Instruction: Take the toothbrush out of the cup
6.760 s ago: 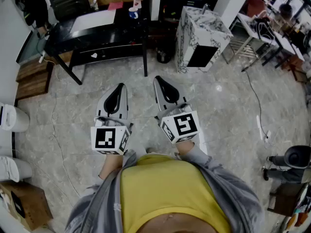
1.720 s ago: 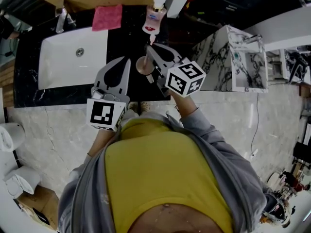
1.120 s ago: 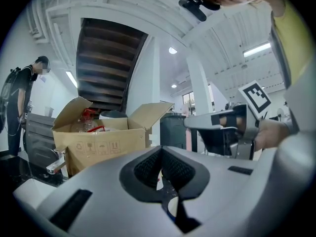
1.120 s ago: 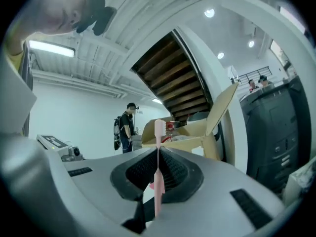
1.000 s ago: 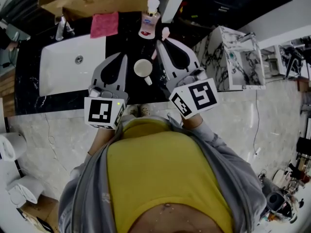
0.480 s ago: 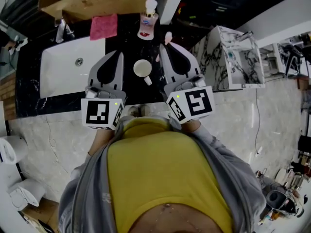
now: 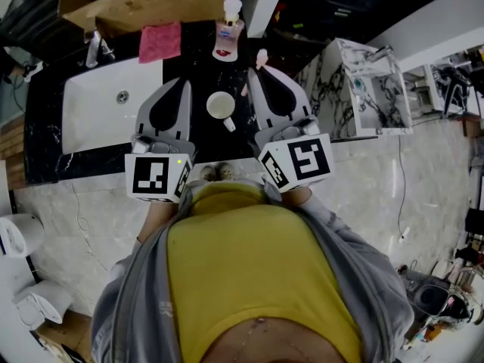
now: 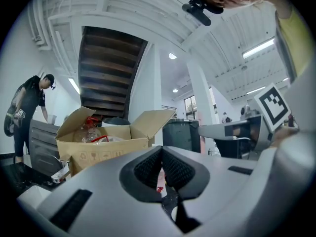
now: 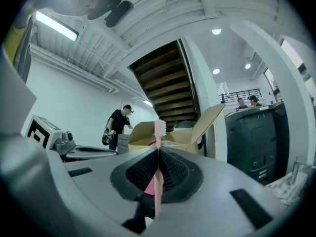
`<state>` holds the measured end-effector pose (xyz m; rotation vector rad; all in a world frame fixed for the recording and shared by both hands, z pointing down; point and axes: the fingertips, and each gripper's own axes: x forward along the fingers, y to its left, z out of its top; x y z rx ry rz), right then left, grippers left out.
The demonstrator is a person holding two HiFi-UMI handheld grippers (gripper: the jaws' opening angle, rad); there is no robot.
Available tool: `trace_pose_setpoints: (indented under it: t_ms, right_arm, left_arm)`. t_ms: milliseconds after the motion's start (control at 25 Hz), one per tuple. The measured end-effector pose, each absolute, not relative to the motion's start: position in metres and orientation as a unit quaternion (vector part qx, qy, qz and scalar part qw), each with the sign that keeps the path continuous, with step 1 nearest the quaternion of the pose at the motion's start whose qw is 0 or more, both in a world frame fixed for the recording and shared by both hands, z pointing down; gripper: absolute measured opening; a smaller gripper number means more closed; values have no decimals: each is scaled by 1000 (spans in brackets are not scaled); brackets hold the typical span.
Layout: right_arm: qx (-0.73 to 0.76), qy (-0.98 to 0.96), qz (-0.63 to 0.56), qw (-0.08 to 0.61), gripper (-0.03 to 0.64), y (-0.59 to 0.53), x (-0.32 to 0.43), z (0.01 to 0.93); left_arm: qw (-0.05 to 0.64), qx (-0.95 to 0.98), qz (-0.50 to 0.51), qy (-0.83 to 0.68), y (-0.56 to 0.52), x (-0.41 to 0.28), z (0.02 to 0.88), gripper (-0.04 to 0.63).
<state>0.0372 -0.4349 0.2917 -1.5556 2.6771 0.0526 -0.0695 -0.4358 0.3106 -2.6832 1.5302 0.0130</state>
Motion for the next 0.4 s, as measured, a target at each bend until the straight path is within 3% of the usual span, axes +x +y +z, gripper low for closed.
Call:
trace_pose_setpoints:
  t_ms: [400]
  right_arm:
    - [-503, 864, 18, 28, 21, -434, 42, 289]
  left_arm:
    - [30, -868, 4, 496, -433, -67, 308, 0]
